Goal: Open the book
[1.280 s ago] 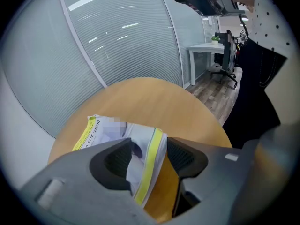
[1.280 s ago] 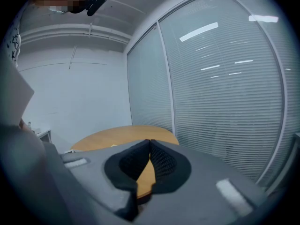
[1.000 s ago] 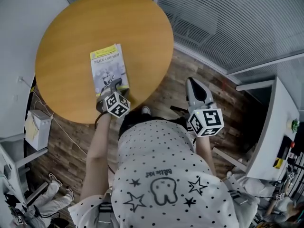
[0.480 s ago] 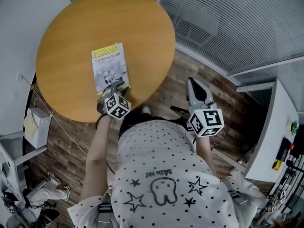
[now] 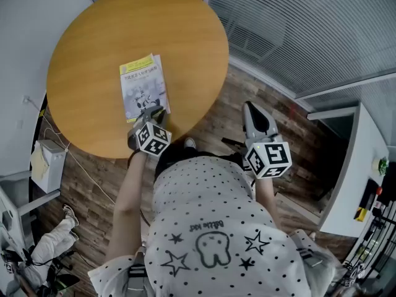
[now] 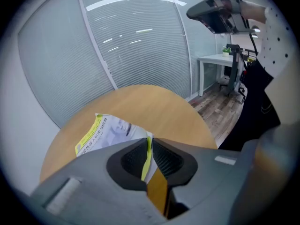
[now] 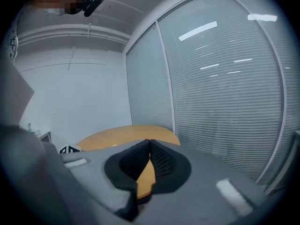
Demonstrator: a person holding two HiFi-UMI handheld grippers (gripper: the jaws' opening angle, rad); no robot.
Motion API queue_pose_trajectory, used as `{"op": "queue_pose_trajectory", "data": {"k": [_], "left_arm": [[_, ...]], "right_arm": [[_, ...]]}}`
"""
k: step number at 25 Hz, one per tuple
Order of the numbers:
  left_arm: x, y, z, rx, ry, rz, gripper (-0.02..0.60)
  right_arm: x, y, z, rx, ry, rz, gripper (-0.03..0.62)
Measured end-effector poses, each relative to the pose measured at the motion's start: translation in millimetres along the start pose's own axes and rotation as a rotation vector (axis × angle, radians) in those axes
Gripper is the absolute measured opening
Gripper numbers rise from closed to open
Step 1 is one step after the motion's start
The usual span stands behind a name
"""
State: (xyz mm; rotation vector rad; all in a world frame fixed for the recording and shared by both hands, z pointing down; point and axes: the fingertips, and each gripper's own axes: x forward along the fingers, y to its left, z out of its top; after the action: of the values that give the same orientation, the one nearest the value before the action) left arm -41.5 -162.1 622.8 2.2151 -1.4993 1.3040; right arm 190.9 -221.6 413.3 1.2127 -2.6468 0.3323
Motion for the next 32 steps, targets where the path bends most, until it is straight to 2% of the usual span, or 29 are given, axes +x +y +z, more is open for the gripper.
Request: {"op": "queue_pose_trajectory", "data": {"k": [5,9,14,20,32], "left_arm": [[-8.5,9.8,4.5,-0.092,-0.016,0.02,0.041],[-12.8,15.9,5.3,-0.198,-0.027,0.044,0.04],[-24.1,27.7,6.4,-0.26,-0.056,0.091,0.037],[-42.2,44.8,5.0,-0.381,-0.113,0.152,0.033],[-76.5,84.5,-12.5,-0.517,-0.187,0.258,0.028]], "right_arm": [[-0.3,6.1,-0.6,-0.003,0.005,0.009,0.004],[-0.4,11.9,-3.1,-0.003,0.012,0.022,0.005],[0.6,20.9,-3.2,-0.01,0.013,0.04,0.004],[-1.7,28.5,-3.8,-0.022,0.012,0.064,0.005],[2.3,49.2,-2.2,-0.04,0.013,0.087,0.005]]}}
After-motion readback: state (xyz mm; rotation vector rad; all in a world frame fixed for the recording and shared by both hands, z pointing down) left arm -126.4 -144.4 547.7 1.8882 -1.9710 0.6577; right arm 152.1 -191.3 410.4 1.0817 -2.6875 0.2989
